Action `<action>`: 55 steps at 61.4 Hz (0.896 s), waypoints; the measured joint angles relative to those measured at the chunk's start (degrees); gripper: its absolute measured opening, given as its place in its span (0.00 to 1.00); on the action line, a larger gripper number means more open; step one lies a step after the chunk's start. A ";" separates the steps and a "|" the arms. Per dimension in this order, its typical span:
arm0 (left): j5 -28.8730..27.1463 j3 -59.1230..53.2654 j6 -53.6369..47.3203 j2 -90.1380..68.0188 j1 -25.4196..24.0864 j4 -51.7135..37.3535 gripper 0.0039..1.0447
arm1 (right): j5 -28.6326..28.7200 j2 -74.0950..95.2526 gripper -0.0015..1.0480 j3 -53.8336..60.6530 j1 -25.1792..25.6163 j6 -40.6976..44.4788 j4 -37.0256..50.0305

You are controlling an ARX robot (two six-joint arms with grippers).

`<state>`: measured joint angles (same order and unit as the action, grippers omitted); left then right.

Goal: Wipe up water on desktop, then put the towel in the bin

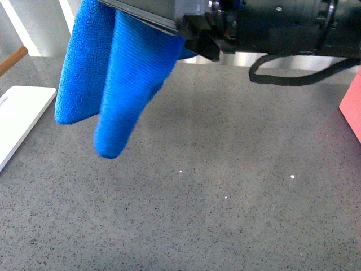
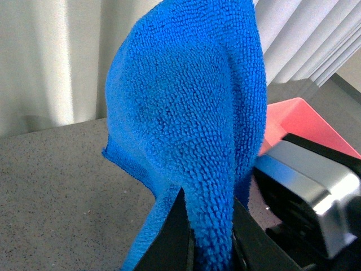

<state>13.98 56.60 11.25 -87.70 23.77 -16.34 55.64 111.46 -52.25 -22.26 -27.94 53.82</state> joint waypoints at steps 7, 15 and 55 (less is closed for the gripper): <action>-0.52 0.00 0.00 0.00 -0.11 0.00 0.05 | -0.85 1.22 0.92 -3.06 -1.27 0.50 -1.36; -0.96 0.02 0.04 0.00 -0.44 0.00 0.05 | -2.25 1.77 0.78 -4.81 -2.14 1.79 -2.73; -1.92 0.09 0.42 -0.09 -0.70 -0.04 0.71 | -10.82 -1.55 0.05 -3.69 -1.22 10.36 -11.54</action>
<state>12.05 56.69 11.66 -87.79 23.07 -16.38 44.82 109.91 -55.94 -23.49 -17.58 42.28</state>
